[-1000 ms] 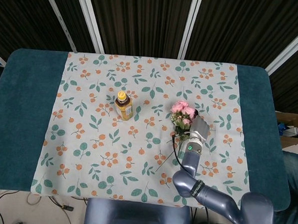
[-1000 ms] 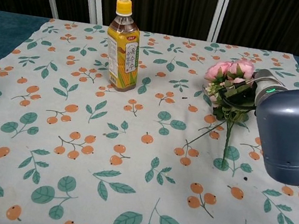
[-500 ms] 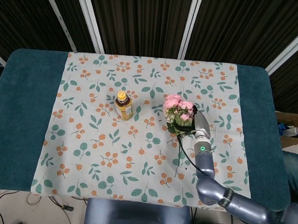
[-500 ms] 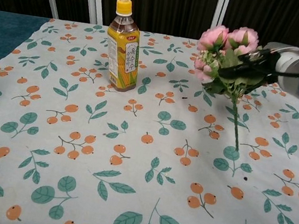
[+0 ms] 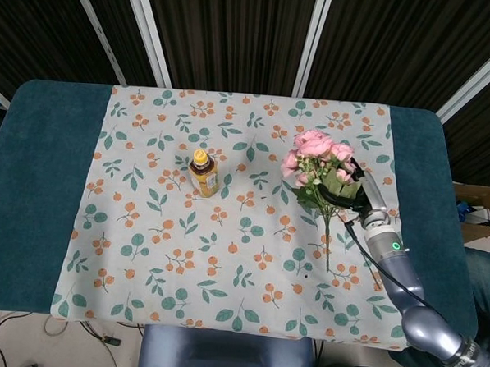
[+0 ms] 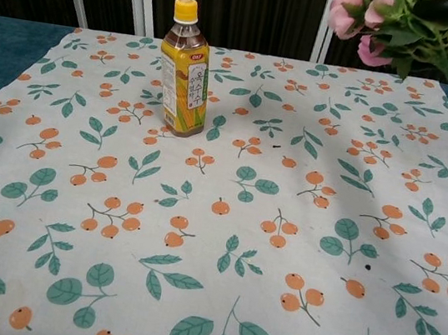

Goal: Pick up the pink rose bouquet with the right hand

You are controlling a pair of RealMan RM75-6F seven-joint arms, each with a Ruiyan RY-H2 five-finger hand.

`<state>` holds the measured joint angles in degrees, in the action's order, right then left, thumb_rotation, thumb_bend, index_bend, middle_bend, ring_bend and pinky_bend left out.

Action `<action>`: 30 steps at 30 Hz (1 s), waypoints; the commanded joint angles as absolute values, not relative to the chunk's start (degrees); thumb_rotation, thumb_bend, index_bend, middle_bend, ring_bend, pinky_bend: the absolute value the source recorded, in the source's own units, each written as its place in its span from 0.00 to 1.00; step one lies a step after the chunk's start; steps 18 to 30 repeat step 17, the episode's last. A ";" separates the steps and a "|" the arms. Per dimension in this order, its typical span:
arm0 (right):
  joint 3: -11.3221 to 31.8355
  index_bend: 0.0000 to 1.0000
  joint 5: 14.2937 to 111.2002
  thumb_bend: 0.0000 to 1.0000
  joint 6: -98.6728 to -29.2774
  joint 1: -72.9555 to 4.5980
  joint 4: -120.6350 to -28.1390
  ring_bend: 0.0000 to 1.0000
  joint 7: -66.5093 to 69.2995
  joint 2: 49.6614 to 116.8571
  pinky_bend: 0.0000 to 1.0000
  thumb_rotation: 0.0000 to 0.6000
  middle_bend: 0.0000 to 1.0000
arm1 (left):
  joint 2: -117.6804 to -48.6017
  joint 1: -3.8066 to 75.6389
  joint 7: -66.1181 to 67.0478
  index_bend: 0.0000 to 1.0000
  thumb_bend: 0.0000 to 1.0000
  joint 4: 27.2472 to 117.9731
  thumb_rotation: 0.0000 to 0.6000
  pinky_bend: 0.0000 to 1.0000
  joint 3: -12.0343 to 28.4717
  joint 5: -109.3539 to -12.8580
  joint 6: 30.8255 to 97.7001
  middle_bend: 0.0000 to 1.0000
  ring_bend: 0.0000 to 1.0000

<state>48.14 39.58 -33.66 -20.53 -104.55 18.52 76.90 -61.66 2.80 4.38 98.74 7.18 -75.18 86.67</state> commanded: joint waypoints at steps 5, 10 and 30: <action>57.73 0.16 50.63 0.42 -21.80 -12.96 -106.97 0.45 36.74 75.16 0.47 1.00 0.31 | -61.68 2.72 4.34 0.21 0.51 98.73 1.00 0.00 7.18 -75.27 86.85 0.03 0.04; 63.65 0.16 58.80 0.42 -16.52 -9.31 -107.04 0.44 45.53 78.01 0.47 1.00 0.31 | -61.58 2.73 4.17 0.21 0.51 98.73 1.00 0.00 7.23 -75.13 86.71 0.03 0.04; 67.23 0.16 69.19 0.42 -13.34 -6.31 -107.85 0.42 51.69 80.59 0.47 1.00 0.30 | -61.57 2.77 4.22 0.21 0.51 98.74 1.00 0.00 7.22 -75.09 86.59 0.03 0.04</action>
